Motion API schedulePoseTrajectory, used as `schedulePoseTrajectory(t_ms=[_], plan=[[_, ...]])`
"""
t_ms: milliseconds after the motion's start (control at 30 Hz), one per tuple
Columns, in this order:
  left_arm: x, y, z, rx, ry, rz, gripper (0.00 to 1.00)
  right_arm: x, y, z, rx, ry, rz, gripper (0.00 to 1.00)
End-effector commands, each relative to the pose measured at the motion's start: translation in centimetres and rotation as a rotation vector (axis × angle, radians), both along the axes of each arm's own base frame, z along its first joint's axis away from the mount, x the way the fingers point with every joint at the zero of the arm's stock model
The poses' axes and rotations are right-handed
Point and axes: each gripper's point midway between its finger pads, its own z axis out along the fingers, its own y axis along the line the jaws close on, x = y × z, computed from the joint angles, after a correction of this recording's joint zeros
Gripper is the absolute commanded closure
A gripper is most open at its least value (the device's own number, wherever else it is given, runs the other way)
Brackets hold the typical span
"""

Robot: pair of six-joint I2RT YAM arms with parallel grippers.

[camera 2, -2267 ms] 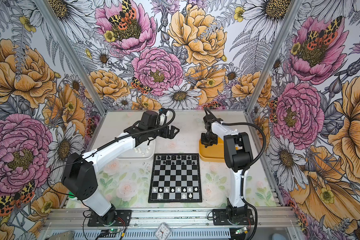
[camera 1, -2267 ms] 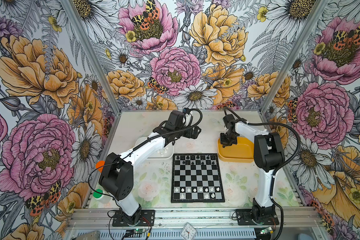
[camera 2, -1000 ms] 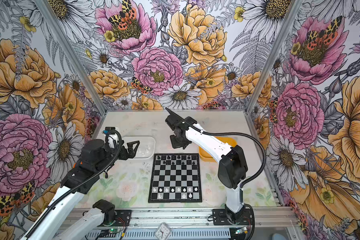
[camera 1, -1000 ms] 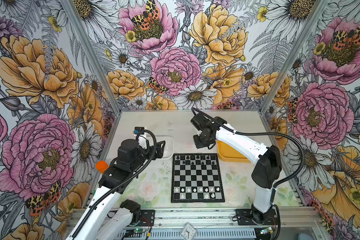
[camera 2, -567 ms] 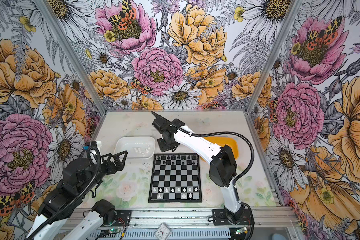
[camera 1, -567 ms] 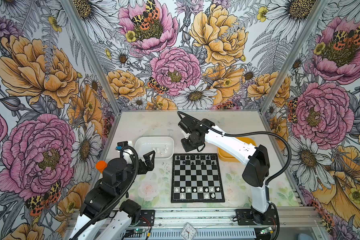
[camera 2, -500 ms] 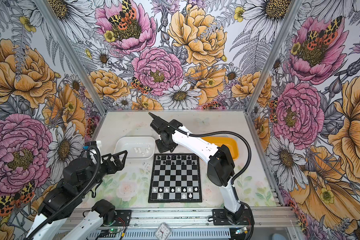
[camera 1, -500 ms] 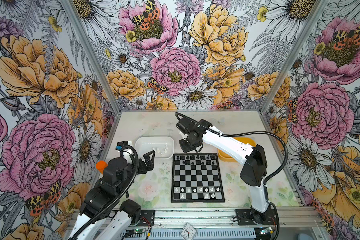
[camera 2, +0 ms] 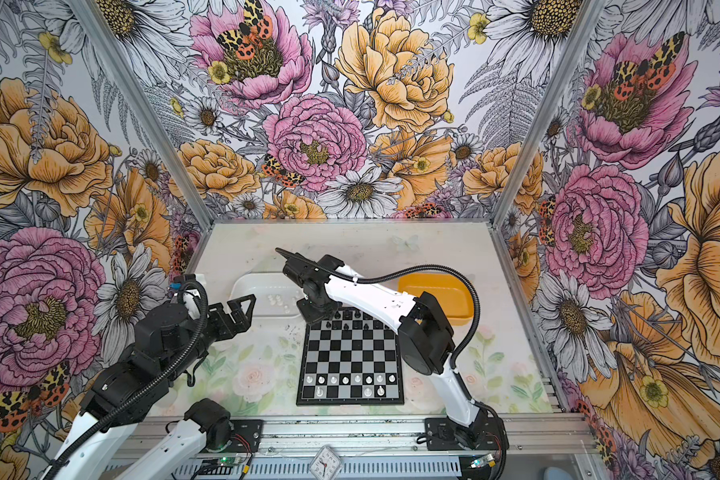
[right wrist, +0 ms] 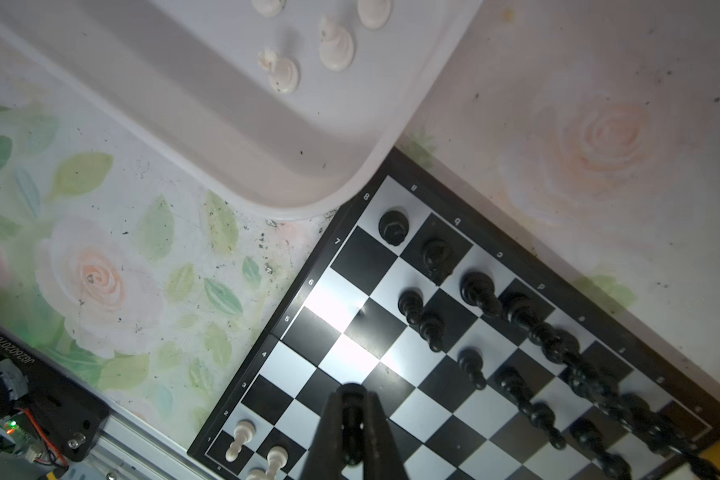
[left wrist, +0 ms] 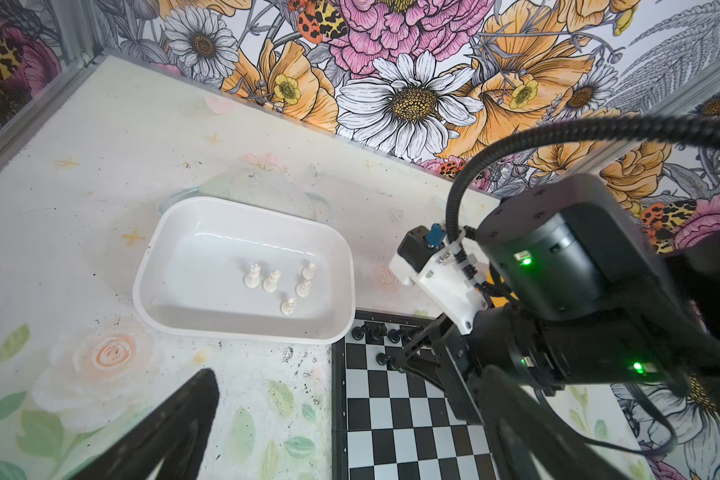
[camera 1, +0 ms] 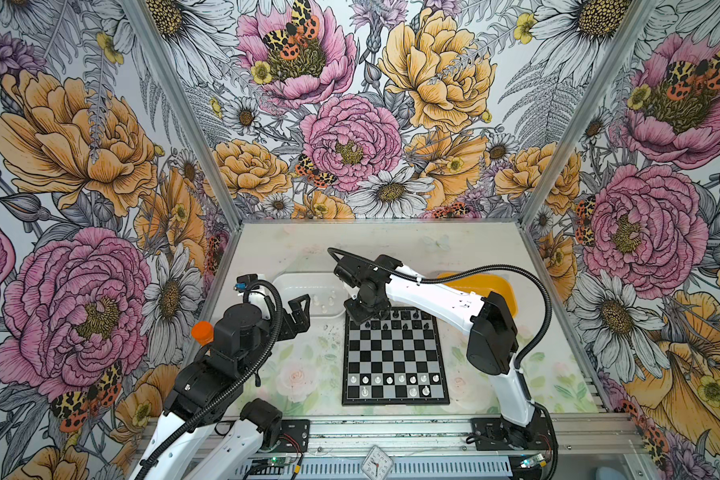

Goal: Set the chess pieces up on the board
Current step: 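Carry the black pawn with the right gripper over the board's black pawn row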

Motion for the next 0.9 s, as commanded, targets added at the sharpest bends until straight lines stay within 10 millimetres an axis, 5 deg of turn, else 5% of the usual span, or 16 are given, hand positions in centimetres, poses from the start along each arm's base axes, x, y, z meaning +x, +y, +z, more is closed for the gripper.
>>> schedulePoseTrajectory(t_ms=[0,567,867], plan=[[-0.2,0.6,1.3,0.015,-0.040,0.013,0.01,-0.3,0.5,-1.7,-0.015,0.025,0.021,0.93],[-0.4,0.6,1.9,0.022,-0.053,0.004,0.01,0.8,1.5,-6.1,-0.061,0.039,0.023,0.93],[-0.9,1.2,2.7,0.048,-0.067,0.008,0.01,2.1,2.5,-6.1,-0.049,0.011,0.012,0.93]])
